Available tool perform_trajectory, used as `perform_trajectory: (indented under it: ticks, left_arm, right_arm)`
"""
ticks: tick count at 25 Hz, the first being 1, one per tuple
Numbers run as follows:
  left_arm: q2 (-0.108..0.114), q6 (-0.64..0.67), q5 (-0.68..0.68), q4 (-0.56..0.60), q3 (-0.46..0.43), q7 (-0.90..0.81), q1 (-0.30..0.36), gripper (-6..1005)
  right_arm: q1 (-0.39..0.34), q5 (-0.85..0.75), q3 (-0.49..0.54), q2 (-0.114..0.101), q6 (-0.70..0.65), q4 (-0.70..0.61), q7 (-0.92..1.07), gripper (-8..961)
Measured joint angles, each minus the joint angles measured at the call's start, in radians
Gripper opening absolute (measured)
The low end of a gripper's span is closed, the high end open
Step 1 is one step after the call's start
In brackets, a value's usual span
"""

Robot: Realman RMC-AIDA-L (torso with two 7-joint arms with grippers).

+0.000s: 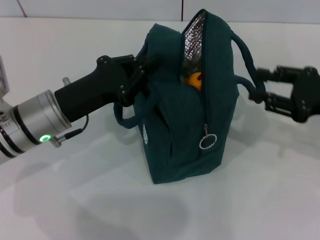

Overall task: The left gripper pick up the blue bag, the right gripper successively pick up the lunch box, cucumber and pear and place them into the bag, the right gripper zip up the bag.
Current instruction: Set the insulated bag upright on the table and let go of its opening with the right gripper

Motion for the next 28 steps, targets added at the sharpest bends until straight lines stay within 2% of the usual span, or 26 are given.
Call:
perform_trajectory:
  ticks: [2,4,10,16,19,24,27,28]
  left_arm:
    - [0.000,0.000,0.001,0.000,0.000,0.000,0.000,40]
    - [0.000,0.000,0.004,0.000,0.000,0.001,-0.002,40]
    - [0.001,0.000,0.005,0.000,0.009,0.010,-0.004,41]
    - [-0.001,0.001,0.003,0.000,0.012,0.016,0.000,41]
    - [-0.002,0.013,0.001,-0.005,0.012,0.027,0.001,41]
    - [-0.002,0.064,-0.003,-0.011,0.011,0.044,0.004,41]
    - [-0.002,0.074,-0.003,-0.016,0.012,0.064,0.004,41]
    - [-0.002,0.074,-0.003,-0.016,0.012,0.064,0.004,41]
  right_arm:
    - [-0.009,-0.026,0.000,-0.007,0.009,0.006,0.013,471]
    - [-0.017,-0.056,0.002,-0.001,0.040,0.004,0.015,480]
    - [0.005,-0.150,0.002,0.060,0.174,-0.017,0.013,466]
    - [0.032,-0.206,0.003,0.077,0.183,-0.033,0.005,420]
    - [0.012,-0.159,0.010,0.080,0.160,-0.052,-0.054,398]
    - [-0.050,0.040,0.013,0.080,-0.004,-0.089,-0.211,360]
    - [-0.082,0.079,0.022,0.078,-0.065,-0.129,-0.229,146]
    - [-0.090,0.080,0.025,0.078,-0.071,-0.138,-0.230,135]
